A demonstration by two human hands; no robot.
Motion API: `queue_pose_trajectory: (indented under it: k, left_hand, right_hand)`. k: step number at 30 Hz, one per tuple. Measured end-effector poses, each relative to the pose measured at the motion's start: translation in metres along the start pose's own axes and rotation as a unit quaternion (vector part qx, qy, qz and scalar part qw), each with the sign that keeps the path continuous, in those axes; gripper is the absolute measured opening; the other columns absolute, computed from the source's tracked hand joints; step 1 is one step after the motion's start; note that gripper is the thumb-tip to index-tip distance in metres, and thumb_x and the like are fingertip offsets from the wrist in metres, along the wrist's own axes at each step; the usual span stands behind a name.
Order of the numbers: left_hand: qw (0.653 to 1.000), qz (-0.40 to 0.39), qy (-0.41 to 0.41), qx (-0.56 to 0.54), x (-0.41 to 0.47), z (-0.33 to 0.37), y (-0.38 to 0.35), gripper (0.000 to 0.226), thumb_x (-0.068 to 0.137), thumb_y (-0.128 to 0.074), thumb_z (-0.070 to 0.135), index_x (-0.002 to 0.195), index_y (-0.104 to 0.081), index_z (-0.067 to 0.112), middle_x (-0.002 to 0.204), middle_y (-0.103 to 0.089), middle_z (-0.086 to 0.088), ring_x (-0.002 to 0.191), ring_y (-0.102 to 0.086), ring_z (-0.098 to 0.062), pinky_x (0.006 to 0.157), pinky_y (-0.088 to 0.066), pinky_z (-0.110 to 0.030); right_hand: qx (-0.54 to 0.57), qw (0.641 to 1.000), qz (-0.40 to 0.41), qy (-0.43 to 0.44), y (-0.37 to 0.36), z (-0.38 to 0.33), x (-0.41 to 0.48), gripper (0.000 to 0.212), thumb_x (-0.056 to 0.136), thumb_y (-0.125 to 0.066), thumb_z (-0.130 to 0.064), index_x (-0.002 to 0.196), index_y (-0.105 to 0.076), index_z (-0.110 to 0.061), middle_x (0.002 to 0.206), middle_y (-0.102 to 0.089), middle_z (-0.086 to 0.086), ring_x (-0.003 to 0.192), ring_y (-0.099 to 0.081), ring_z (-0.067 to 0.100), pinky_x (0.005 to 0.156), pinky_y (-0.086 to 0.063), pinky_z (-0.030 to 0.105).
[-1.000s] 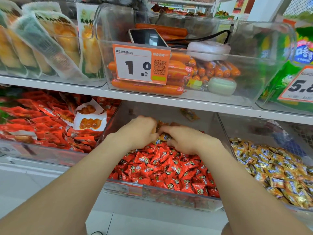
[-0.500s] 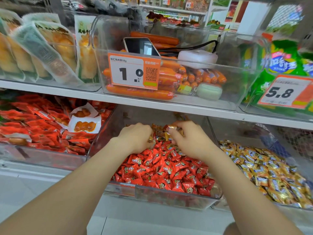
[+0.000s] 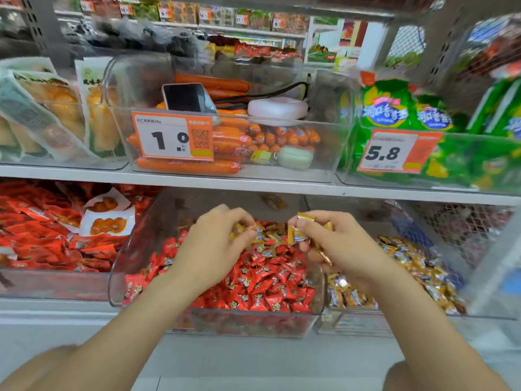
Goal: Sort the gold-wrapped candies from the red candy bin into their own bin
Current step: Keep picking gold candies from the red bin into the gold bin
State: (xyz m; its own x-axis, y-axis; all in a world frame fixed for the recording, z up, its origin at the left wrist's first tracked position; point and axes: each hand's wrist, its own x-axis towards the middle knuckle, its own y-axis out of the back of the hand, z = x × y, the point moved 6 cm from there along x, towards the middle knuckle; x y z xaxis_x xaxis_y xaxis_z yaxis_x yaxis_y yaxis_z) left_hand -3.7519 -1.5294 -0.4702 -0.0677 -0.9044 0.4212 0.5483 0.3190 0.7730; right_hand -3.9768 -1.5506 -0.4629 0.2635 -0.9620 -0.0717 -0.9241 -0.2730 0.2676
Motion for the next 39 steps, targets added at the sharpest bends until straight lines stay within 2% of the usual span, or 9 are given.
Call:
queue_pose_trajectory:
  k: [5,9,12,15,19,22,25,31,39]
  left_hand:
    - [0.992,-0.048,-0.024,-0.115,-0.026,0.071,-0.027,0.009,0.094,-0.071,0.047,0.101,-0.071,0.042,0.09,-0.062,0.016,0.088,-0.058,-0.002,0.078,-0.04,-0.016]
    - [0.985,-0.062,-0.061,-0.15,-0.021,0.133,-0.054,0.008,0.094,-0.072,0.045,0.1,-0.07,0.04,0.088,-0.059,0.016,0.087,-0.055,0.001,0.077,-0.037,-0.013]
    - [0.987,-0.078,-0.08,-0.114,-0.006,0.169,-0.089,0.012,0.095,-0.07,0.047,0.105,-0.069,0.039,0.089,-0.051,0.019,0.085,-0.051,0.002,0.081,-0.037,-0.012]
    - [0.992,-0.09,-0.061,-0.06,0.018,0.189,-0.126,0.015,0.098,-0.065,0.046,0.109,-0.066,0.035,0.101,-0.053,0.009,0.099,-0.06,-0.019,0.091,-0.05,-0.036]
    - [0.989,-0.146,-0.031,-0.01,0.048,0.186,-0.171,0.022,0.097,-0.068,0.045,0.11,-0.063,0.028,0.112,-0.047,0.001,0.105,-0.062,-0.031,0.09,-0.052,-0.042]
    - [0.955,-0.268,-0.05,0.114,0.052,0.176,-0.199,0.063,0.091,-0.061,0.071,0.136,-0.054,0.028,0.137,-0.046,-0.005,0.123,-0.053,-0.041,0.105,-0.044,-0.054]
    - [0.927,-0.237,-0.121,0.265,0.045,0.178,-0.187,0.067,0.099,-0.04,0.073,0.145,-0.049,0.025,0.147,-0.049,-0.007,0.13,-0.046,-0.044,0.108,-0.035,-0.057]
    - [0.979,-0.033,-0.176,0.095,0.007,0.139,-0.088,0.025,0.105,-0.037,0.035,0.102,-0.061,0.027,0.094,-0.06,0.009,0.094,-0.051,-0.02,0.083,-0.044,-0.042]
    - [0.998,-0.059,0.013,0.022,0.007,-0.013,-0.026,0.029,0.094,-0.06,0.004,0.102,-0.076,0.027,0.102,-0.07,0.015,0.085,-0.06,0.002,0.09,-0.047,-0.024]
  right_hand:
    - [-0.321,0.919,0.229,0.023,0.103,0.046,-0.008,0.016,0.094,-0.063,-0.034,0.104,-0.074,-0.029,0.081,-0.073,-0.003,0.077,-0.071,0.024,0.071,-0.058,0.038]
    - [-0.534,0.842,0.076,-0.032,0.132,0.105,-0.007,0.056,0.095,-0.052,-0.061,0.148,-0.05,-0.04,0.125,-0.055,0.004,0.124,-0.049,0.032,0.102,-0.042,0.041]
    - [-0.495,0.867,0.065,-0.007,0.15,0.123,-0.013,0.067,0.09,-0.043,-0.071,0.15,-0.049,-0.043,0.125,-0.056,0.002,0.13,-0.047,0.029,0.107,-0.041,0.042]
    - [-0.446,0.889,0.095,0.05,0.155,0.116,-0.02,0.051,0.099,-0.054,-0.055,0.146,-0.057,-0.036,0.122,-0.061,-0.001,0.125,-0.053,0.023,0.103,-0.044,0.036]
    - [-0.357,0.909,0.206,0.059,0.166,0.095,-0.034,0.039,0.096,-0.062,-0.023,0.135,-0.07,-0.022,0.126,-0.071,0.003,0.113,-0.066,0.023,0.098,-0.047,0.032]
    - [-0.305,0.919,0.247,0.021,0.169,0.093,-0.037,0.028,0.094,-0.062,-0.011,0.116,-0.078,-0.019,0.102,-0.078,-0.001,0.087,-0.07,0.016,0.081,-0.051,0.028]
    - [-0.277,0.921,0.272,0.026,0.164,0.08,-0.041,0.024,0.093,-0.062,-0.011,0.106,-0.079,-0.02,0.093,-0.076,-0.004,0.086,-0.069,0.012,0.084,-0.056,0.03]
    - [-0.246,0.938,0.22,0.105,0.107,0.035,-0.042,0.025,0.092,-0.061,-0.01,0.089,-0.076,-0.03,0.071,-0.072,-0.013,0.069,-0.065,-0.002,0.06,-0.046,0.008]
    - [-0.379,0.893,0.071,0.23,-0.009,0.005,-0.002,0.026,0.095,-0.061,-0.01,0.11,-0.077,-0.025,0.108,-0.073,-0.007,0.098,-0.066,0.012,0.095,-0.052,0.033]
